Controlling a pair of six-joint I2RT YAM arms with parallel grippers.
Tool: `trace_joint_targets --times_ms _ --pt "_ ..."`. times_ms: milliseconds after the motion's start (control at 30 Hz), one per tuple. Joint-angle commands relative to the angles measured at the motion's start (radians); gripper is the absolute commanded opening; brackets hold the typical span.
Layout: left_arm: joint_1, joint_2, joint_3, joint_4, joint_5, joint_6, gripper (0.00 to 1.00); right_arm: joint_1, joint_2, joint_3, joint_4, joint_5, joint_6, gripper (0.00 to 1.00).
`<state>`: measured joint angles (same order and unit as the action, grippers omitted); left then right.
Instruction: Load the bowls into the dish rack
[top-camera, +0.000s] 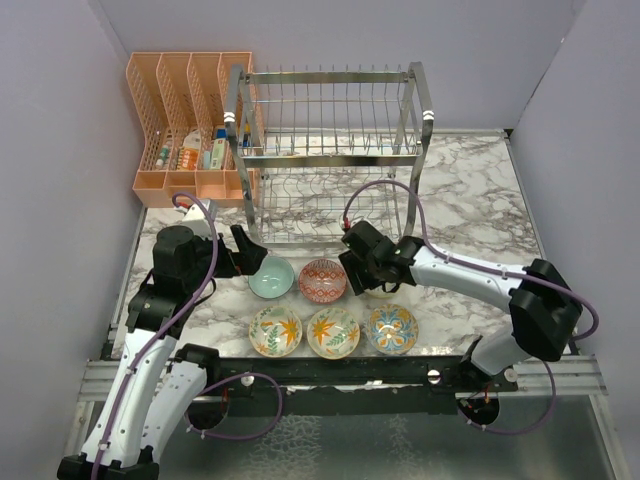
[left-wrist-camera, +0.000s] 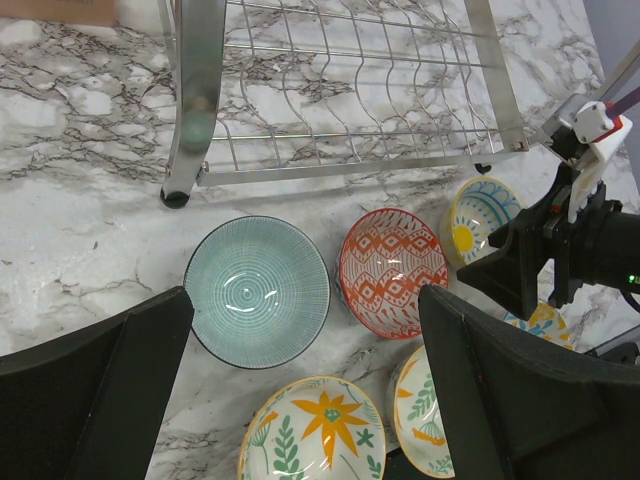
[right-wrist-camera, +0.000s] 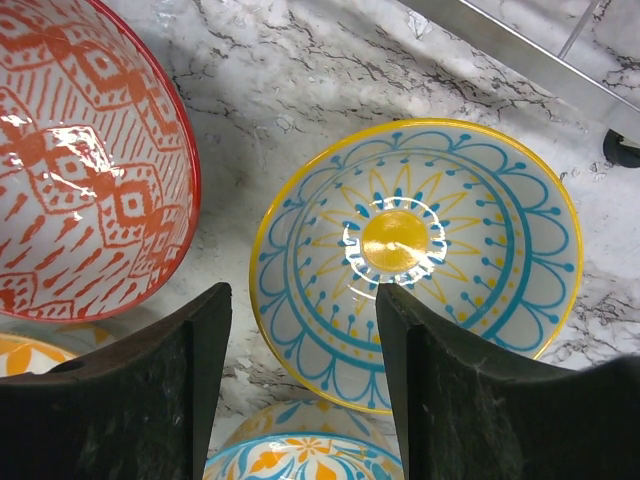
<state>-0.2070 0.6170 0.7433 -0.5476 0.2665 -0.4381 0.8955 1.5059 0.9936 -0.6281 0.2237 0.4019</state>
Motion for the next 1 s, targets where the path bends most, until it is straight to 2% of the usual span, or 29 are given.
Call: trace_joint_targets --times_ms 0,100,400,467,600,667,900,967 --pt "-0.003 -0.013 -0.006 0.019 -0.012 0.007 0.99 0.006 0.032 0.024 0.045 0.009 -0.015 0.59" --pt "-0.002 -0.013 -0.007 0.02 -0.012 0.006 0.99 0.006 0.049 0.028 0.047 0.014 -0.015 0.55" --pt "-0.003 -0.016 -0.005 0.022 -0.022 0.003 0.99 0.006 0.109 0.052 0.039 0.031 -0.008 0.53" --pt "-0.003 -0.019 -0.004 0.022 -0.024 0.002 0.99 0.006 0.113 0.057 0.036 0.048 -0.006 0.49" --pt "-0.002 -0.025 -0.002 0.022 -0.028 0.002 0.99 0.006 0.144 0.073 0.016 0.076 0.001 0.48" --pt "-0.002 -0.028 -0.003 0.021 -0.032 0.002 0.99 0.006 0.156 0.078 0.002 0.092 0.009 0.43" --pt "-0.003 -0.039 -0.01 0.019 -0.039 0.004 0.99 0.006 0.179 0.082 -0.021 0.124 0.016 0.42" --pt "-0.003 -0.041 -0.012 0.018 -0.042 0.004 0.99 0.006 0.184 0.084 -0.027 0.133 0.02 0.36"
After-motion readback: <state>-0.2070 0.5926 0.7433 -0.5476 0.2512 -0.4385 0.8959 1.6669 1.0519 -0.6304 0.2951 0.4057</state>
